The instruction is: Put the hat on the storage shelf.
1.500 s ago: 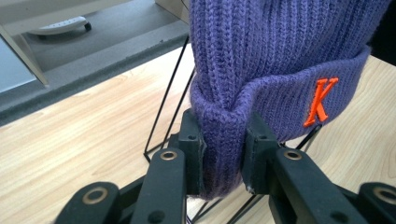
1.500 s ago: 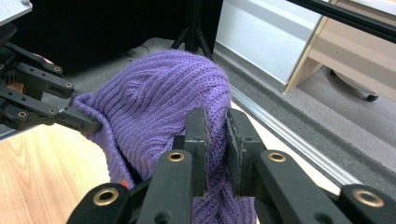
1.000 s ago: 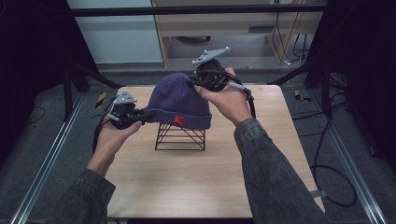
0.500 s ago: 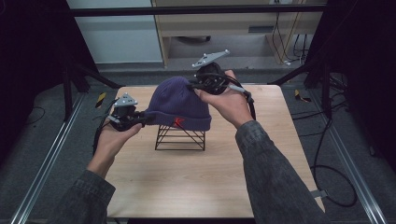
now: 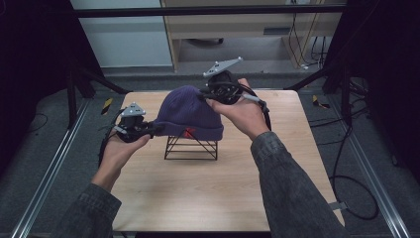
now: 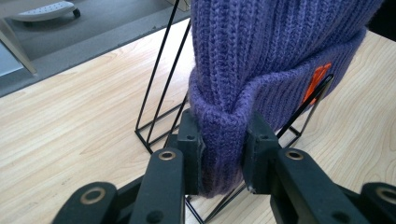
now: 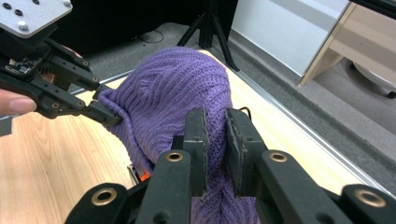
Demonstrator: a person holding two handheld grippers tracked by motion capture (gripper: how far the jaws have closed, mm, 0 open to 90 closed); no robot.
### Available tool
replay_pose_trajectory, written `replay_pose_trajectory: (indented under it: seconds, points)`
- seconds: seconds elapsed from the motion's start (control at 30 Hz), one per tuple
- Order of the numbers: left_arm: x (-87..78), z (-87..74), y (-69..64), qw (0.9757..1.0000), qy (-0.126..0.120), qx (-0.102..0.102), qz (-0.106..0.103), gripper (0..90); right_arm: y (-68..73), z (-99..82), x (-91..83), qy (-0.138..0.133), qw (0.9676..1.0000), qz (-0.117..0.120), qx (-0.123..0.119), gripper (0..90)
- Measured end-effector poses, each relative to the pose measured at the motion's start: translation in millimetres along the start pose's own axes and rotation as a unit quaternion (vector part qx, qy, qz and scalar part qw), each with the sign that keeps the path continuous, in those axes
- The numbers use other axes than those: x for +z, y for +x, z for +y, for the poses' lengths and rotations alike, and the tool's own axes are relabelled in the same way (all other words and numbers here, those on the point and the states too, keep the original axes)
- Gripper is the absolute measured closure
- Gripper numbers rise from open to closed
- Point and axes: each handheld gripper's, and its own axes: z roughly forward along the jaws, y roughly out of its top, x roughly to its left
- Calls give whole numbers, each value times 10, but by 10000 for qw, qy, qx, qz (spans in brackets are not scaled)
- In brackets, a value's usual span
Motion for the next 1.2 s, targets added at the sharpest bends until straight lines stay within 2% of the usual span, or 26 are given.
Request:
replay_pose_trajectory:
  seconds: [0.13,0.27,0.43,0.57,0.7,0.97,1.03,1.13,1.2]
  points:
    - [49,-49,-23,10000,22,-33,-2,709,11,-27,11,41,10000,-11,25,792]
    - [80,-109,-22,10000,43,25,-15,704,53,-95,27,150,9999,65,0,792]
    - [133,-195,-15,9999,111,-37,-23,702,76,-165,56,219,9997,118,-7,791]
    - [182,-242,-21,9997,234,26,4,698,89,-226,113,297,9995,137,11,790]
    - [238,-304,-2,9995,310,8,15,686,138,-301,193,442,9988,184,-32,790]
    - [281,-404,17,9992,383,-63,41,684,174,-346,279,496,9985,247,-13,790]
    - [292,-422,23,9989,465,-10,41,679,197,-352,303,510,9983,268,-14,790]
    - [309,-461,32,9991,412,-52,-4,679,227,-370,335,545,9981,278,-32,790]
    - [323,-493,46,9989,467,-49,-7,680,236,-391,359,557,9980,288,-27,789]
